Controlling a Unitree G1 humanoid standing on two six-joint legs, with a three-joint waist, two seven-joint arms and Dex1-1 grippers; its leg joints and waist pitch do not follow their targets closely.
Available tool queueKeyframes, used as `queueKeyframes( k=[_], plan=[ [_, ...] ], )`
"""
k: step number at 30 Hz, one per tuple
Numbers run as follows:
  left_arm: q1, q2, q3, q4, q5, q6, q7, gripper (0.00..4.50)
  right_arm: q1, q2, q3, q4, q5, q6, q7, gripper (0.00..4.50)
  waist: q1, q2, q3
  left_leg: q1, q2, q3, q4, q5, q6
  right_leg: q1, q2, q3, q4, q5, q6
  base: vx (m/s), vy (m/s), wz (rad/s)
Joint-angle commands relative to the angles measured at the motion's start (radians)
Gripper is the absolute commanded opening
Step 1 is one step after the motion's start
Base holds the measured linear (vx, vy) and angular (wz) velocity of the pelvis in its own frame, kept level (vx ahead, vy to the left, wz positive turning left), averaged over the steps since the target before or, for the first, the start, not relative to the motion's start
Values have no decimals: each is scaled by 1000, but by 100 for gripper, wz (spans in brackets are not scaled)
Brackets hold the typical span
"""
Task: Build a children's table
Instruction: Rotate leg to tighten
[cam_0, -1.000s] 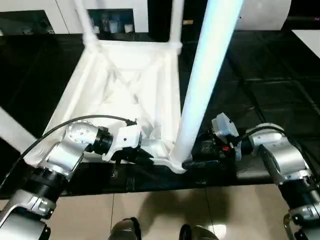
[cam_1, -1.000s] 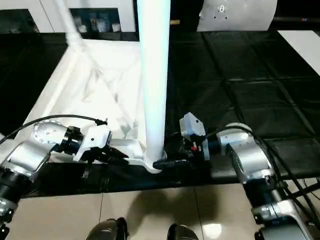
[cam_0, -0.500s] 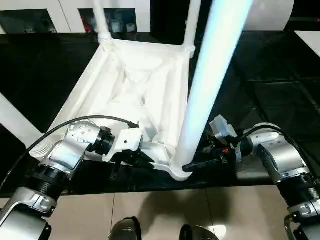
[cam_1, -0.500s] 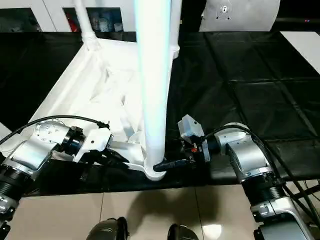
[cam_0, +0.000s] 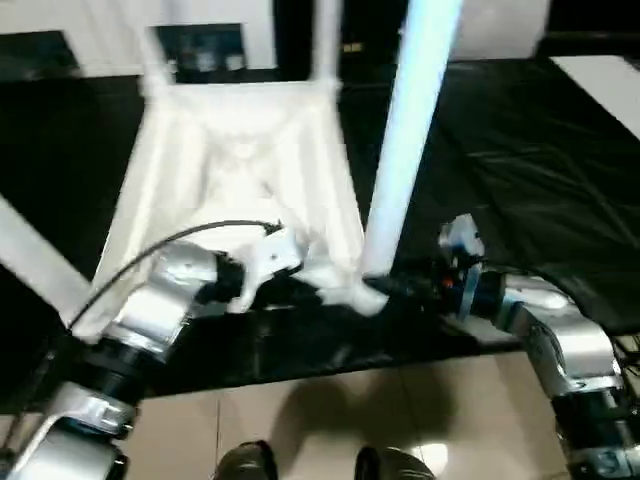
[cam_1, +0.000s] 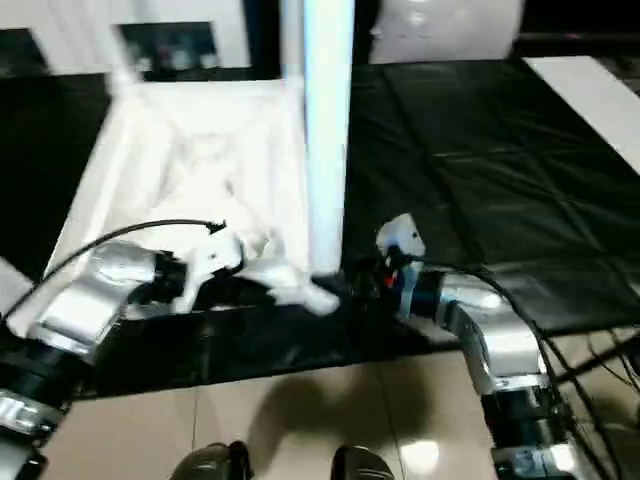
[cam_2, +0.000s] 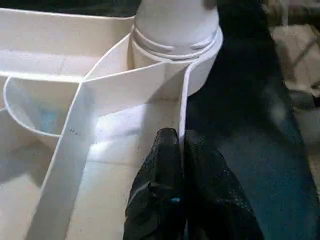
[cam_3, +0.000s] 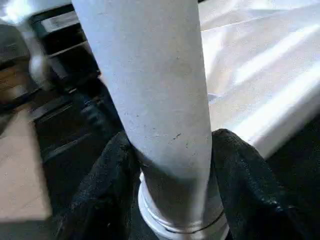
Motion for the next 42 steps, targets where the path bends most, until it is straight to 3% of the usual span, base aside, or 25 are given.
queueKeyframes(
  k=[1, 2, 3, 5, 6, 7, 11, 13, 15, 18, 21, 23, 26, 29, 31, 33, 34, 35, 37, 39, 40, 42],
  plan=[
    [-26, -104, 13, -13, 12, 53, 166, 0, 17, 133, 87, -64, -25, 48, -124, 193, 7, -12, -61, 18, 64, -43, -71, -224, 37, 43, -104, 65, -99, -356, -185, 0, 0, 0],
    [-38, -125, 15, 1, 22, 58, 200, 0, 18, 165, 83, -67, -48, 49, -187, 193, 5, -12, -57, 20, 64, -40, -71, -213, 36, 36, -102, 66, -98, -352, -185, 0, 0, 0],
    [-39, -127, 15, 2, 23, 58, 203, 0, 18, 169, 82, -68, -51, 49, -194, 193, 3, -12, -58, 20, 63, -42, -72, -215, 34, 38, -104, 65, -99, -365, -183, 0, 0, 0],
    [-71, -171, 14, 34, 55, 74, 275, 0, 15, 258, 69, -73, -117, 61, -388, 193, -4, -11, -59, 19, 61, -41, -73, -199, 28, 34, -99, 65, -99, -358, -170, 0, 0, 0],
    [-71, -171, 14, 34, 55, 74, 275, 0, 15, 258, 69, -73, -117, 61, -388, 193, -6, -11, -62, 20, 62, -44, -74, -200, 26, 38, -101, 64, -97, -345, -170, 0, 0, 0],
    [-91, -188, 10, 54, 69, 75, 305, 0, 7, 333, 35, -66, -135, 84, -542, 193, -6, -10, -63, 20, 62, -43, -74, -191, 28, 38, -100, 65, -97, -328, -169, 0, 0, 0],
    [-113, -201, -3, 86, 85, 59, 329, 0, -18, 446, 6, -10, -183, 83, -762, 193, -13, 0, -66, 22, 61, -41, -76, -176, 23, 35, -98, 67, -91, -237, -184, 0, 0, 0],
    [-113, -202, -3, 92, 94, 51, 326, 0, -31, 478, 2, 21, -195, 62, -796, 263, -12, 4, -67, 21, 61, -41, -75, -168, 25, 39, -100, 68, -87, -197, -190, 0, 0, 0],
    [-110, -196, -5, 102, 105, 32, 315, 0, -55, 532, -10, 74, -214, 22, -853, 269, -15, 7, -64, 19, 61, -41, -77, -179, 23, 40, -99, 68, -88, -188, -195, 0, 0, 0],
    [-104, -182, -7, 103, 104, 21, 305, 0, -62, 551, -4, 86, -219, 4, -865, 299, -20, 3, -62, 20, 61, -42, -80, -206, 13, 42, -99, 69, -90, -219, -188, 0, 0, 0],
    [-94, -163, -8, 103, 94, 1, 292, 0, -50, 530, 6, 57, -224, -13, -847, 317, -21, 2, -64, 21, 63, -42, -81, -204, 13, 42, -99, 70, -87, -201, -187, 0, 0, 0],
    [-86, -147, -3, 107, 88, -34, 273, 0, -27, 467, 11, 7, -218, -49, -775, 348, -18, -1, -67, 20, 63, -40, -77, -185, 23, 46, -100, 71, -84, -170, -186, 0, 0, 0],
    [-79, -137, 5, 111, 83, -70, 259, 0, 0, 410, 4, -39, -203, -61, -718, 356, -13, -1, -74, 17, 63, -37, -71, -116, 54, 51, -98, 71, -71, -53, -207, 0, 0, 0],
    [-68, -131, 15, 109, 71, -107, 252, 0, 32, 324, 1, -91, -204, -91, -656, 392, -7, -4, -76, 13, 61, -35, -65, -77, 87, 56, -97, 69, -64, 19, -224, 0, 0, 0],
    [-54, -139, 39, 96, 52, -110, 275, 0, 67, 278, -56, -159, -136, -42, -602, 406, -5, -5, -76, 12, 61, -35, -64, -86, 103, 59, -98, 68, -66, 14, -230, 0, 0, 0],
    [-42, -147, 58, 75, 26, -94, 274, 0, 86, 238, -68, -195, -127, -40, -571, 421, -4, -3, -74, 11, 60, -36, -64, -105, 105, 59, -98, 65, -72, -42, -224, 0, 0, 0],
    [-23, -159, 78, 41, 0, -74, 282, 44, 106, 203, -87, -238, -92, -32, -526, 433, -4, -4, -73, 10, 60, -35, -63, -111, 103, 61, -98, 65, -74, -68, -222, 0, 0, 0],
    [-12, -164, 87, 22, -11, -64, 287, 55, 114, 189, -100, -262, -59, -19, -495, 436, -4, -6, -74, 9, 59, -34, -61, -111, 107, 63, -97, 66, -74, -68, -219, 0, 0, 0],
    [10, -170, 96, -10, -28, -56, 285, 61, 127, 158, -112, -302, -12, -5, -431, 449, 0, 1, -77, 9, 60, -34, -59, -101, 121, 61, -98, 64, -73, -62, -233, 0, 0, 0],
    [28, -176, 106, -36, -42, -52, 291, 76, 140, 125, -106, -334, 21, 1, -381, 450, 1, 3, -74, 10, 63, -35, -59, -100, 131, 53, -92, 61, -73, -57, -236, 0, 0, 0],
    [48, -182, 118, -68, -58, -45, 299, 98, 151, 102, -100, -369, 58, 9, -339, 450, 5, 3, -71, 9, 65, -36, -60, -122, 131, 54, -94, 61, -77, -87, -230, 0, 0, 0],
    [86, -194, 140, -138, -86, -15, 316, 97, 160, 80, -95, -427, 131, 68, -293, 450, 5, 0, -70, 7, 67, -38, -62, -131, 130, 58, -96, 61, -79, -104, -227, 0, 0, 0]
  ],
)
